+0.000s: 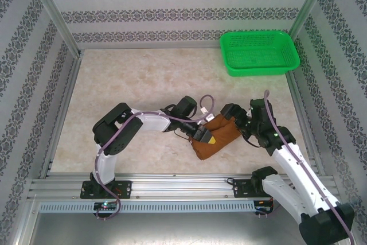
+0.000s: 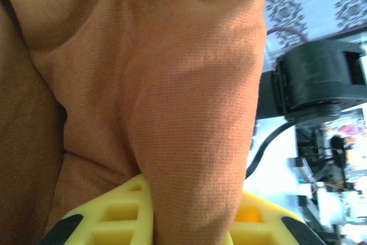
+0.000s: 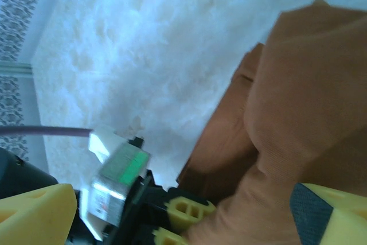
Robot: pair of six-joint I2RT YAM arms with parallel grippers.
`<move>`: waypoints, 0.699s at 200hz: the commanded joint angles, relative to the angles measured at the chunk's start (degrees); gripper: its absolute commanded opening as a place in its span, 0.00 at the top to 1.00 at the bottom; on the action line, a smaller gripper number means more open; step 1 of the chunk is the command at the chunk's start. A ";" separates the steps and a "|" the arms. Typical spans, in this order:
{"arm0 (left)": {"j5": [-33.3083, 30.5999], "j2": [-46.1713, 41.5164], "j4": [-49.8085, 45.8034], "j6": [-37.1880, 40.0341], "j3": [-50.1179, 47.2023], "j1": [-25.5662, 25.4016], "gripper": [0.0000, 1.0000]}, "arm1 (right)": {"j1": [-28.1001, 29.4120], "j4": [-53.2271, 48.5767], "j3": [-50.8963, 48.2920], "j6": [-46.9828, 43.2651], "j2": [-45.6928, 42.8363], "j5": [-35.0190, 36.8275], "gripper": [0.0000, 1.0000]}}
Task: Roll up the long pants
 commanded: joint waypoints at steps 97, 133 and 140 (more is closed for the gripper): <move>6.61 11.03 13.39 -30.85 -11.47 6.50 1.00 | 0.30 0.63 -4.32 -1.90 8.21 -8.21 0.02; 6.68 9.97 12.95 -30.44 -11.13 6.98 1.00 | 1.17 5.44 -7.02 -0.68 11.96 -8.65 0.02; 6.65 9.89 13.13 -30.62 -11.16 7.14 1.00 | 1.48 6.05 -7.28 -0.60 12.82 -8.48 0.02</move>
